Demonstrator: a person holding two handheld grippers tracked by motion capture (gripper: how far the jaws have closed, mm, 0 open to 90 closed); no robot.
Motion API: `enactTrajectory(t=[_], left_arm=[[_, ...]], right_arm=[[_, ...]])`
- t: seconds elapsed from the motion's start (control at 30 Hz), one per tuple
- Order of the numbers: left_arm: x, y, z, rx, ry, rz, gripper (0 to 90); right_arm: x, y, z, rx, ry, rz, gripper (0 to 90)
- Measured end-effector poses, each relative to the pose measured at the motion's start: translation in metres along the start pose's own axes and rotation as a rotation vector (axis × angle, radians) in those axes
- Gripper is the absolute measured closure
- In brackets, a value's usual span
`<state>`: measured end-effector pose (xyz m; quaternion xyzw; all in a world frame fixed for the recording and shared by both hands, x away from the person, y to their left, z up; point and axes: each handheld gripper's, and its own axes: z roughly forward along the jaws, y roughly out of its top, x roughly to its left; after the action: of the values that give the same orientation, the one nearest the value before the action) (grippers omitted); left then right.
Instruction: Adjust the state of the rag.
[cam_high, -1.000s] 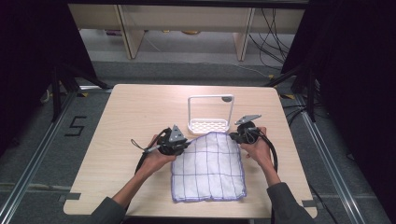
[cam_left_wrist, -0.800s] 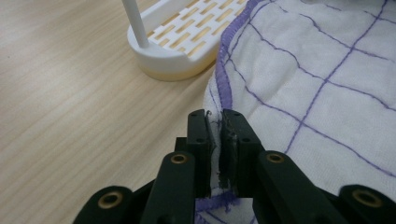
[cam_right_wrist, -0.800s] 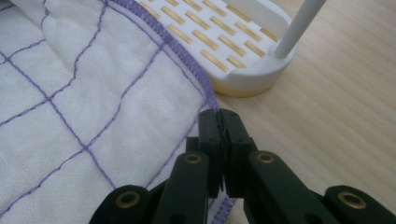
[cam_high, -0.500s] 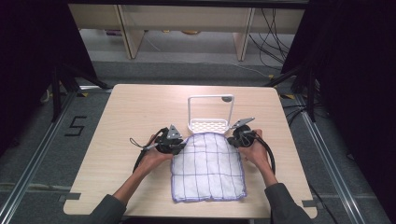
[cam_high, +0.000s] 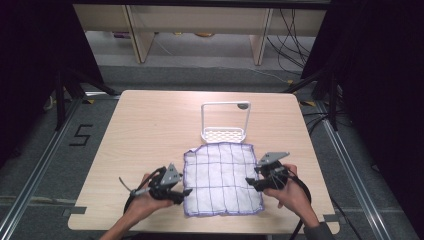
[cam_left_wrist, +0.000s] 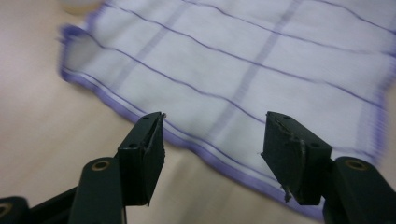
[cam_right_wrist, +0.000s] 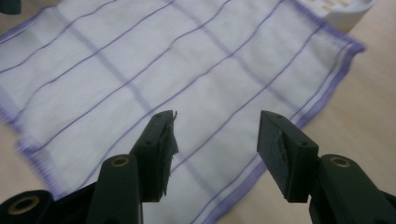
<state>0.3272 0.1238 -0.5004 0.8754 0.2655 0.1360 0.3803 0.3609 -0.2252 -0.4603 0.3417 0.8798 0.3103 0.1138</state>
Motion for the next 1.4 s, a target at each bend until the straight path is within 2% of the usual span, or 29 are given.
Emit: enactTrajectory(t=[0.07,0.13,0.17,0.23,0.27,0.3,0.33,0.37,0.43,0.5,0.53,0.57,0.63,0.7,0.73,0.8,0.83,0.87,0.93,0.97,1.0,1.03,1.1,1.13,1.17,1.2,1.27,1.33,1.4], left_arm=[[-0.015,-0.007,-0.003,0.02,-0.035,0.041,38.6],[-0.026,-0.009,-0.004,0.019,-0.065,0.079,38.2],[-0.027,-0.009,-0.003,0.026,-0.066,0.116,37.6],[-0.03,-0.011,0.0,0.026,-0.072,0.111,37.6],[-0.028,-0.011,0.001,0.034,-0.076,0.131,39.0],[-0.029,-0.011,0.003,0.025,-0.077,0.114,41.4],[-0.027,-0.01,0.003,0.027,-0.073,0.132,44.3],[-0.027,-0.01,0.003,0.027,-0.073,0.132,48.0],[-0.03,-0.009,0.005,0.033,-0.097,0.152,57.2],[-0.033,-0.008,0.004,0.036,-0.118,0.182,68.3],[-0.033,-0.008,0.004,0.041,-0.116,0.191,71.8],[-0.034,-0.007,0.003,0.041,-0.118,0.206,75.6],[-0.036,-0.008,0.002,0.039,-0.128,0.215,81.5],[-0.039,-0.009,-0.002,0.046,-0.145,0.218,84.0],[-0.04,-0.009,-0.003,0.05,-0.147,0.235,84.5],[-0.045,-0.011,-0.006,0.047,-0.155,0.234,84.5],[-0.045,-0.012,-0.007,0.06,-0.155,0.247,84.1],[-0.047,-0.013,-0.008,0.054,-0.158,0.231,83.3],[-0.046,-0.013,-0.009,0.057,-0.159,0.232,82.1],[-0.046,-0.013,-0.009,0.057,-0.159,0.232,80.8],[-0.046,-0.014,-0.01,0.059,-0.16,0.216,76.9],[-0.045,-0.015,-0.009,0.048,-0.161,0.204,73.1],[-0.042,-0.014,-0.011,0.039,-0.151,0.203,63.4],[-0.04,-0.013,-0.012,0.025,-0.145,0.181,54.9],[-0.04,-0.013,-0.012,0.025,-0.145,0.181,49.5],[-0.031,-0.006,-0.016,-0.015,-0.122,0.12,46.4],[-0.019,0.001,-0.02,-0.063,-0.083,0.076,42.6],[-0.007,0.008,-0.021,-0.092,-0.049,0.029,40.8],[0.004,0.012,-0.021,-0.093,-0.015,0.025,41.0]], right_arm=[[0.012,-0.01,-0.005,-0.002,0.018,-0.006,47.0],[0.022,-0.021,-0.009,0.016,0.035,-0.039,45.0],[0.023,-0.026,-0.01,0.036,0.071,-0.069,44.9],[0.027,-0.039,-0.015,0.035,0.081,-0.044,45.0],[0.029,-0.045,-0.017,0.05,0.084,-0.014,45.5],[0.03,-0.051,-0.015,0.036,0.088,-0.022,46.9],[0.031,-0.056,-0.014,0.048,0.092,-0.027,48.2],[0.034,-0.06,-0.014,0.085,0.089,0.001,52.4],[0.032,-0.064,-0.011,0.096,0.054,-0.068,64.6],[0.034,-0.064,-0.012,0.131,0.06,-0.029,75.5],[0.031,-0.065,-0.011,0.117,0.056,-0.042,79.5],[0.03,-0.065,-0.013,0.13,0.058,-0.062,82.0],[0.032,-0.066,-0.016,0.123,0.064,-0.066,84.0],[0.033,-0.064,-0.021,0.115,0.108,-0.129,84.5],[0.036,-0.064,-0.025,0.109,0.109,-0.123,84.6],[0.043,-0.066,-0.031,0.091,0.108,-0.104,84.5],[0.043,-0.067,-0.033,0.1,0.12,-0.106,84.4],[0.044,-0.069,-0.033,0.091,0.116,-0.113,84.2],[0.044,-0.072,-0.029,0.088,0.122,-0.103,83.3],[0.044,-0.073,-0.03,0.103,0.123,-0.075,81.6],[0.042,-0.073,-0.031,0.11,0.136,-0.071,77.5],[0.041,-0.074,-0.029,0.087,0.128,-0.081,72.9],[0.041,-0.072,-0.032,0.076,0.12,-0.07,59.3],[0.038,-0.069,-0.037,0.036,0.141,-0.08,53.8],[0.038,-0.069,-0.037,0.036,0.141,-0.08,53.8],[0.031,-0.06,-0.051,-0.068,0.128,-0.039,43.9],[0.025,-0.052,-0.06,-0.133,0.106,-0.004,43.3],[0.015,-0.044,-0.063,-0.161,0.047,0.021,43.0],[0.002,-0.037,-0.059,-0.167,0.014,0.054,43.7]])
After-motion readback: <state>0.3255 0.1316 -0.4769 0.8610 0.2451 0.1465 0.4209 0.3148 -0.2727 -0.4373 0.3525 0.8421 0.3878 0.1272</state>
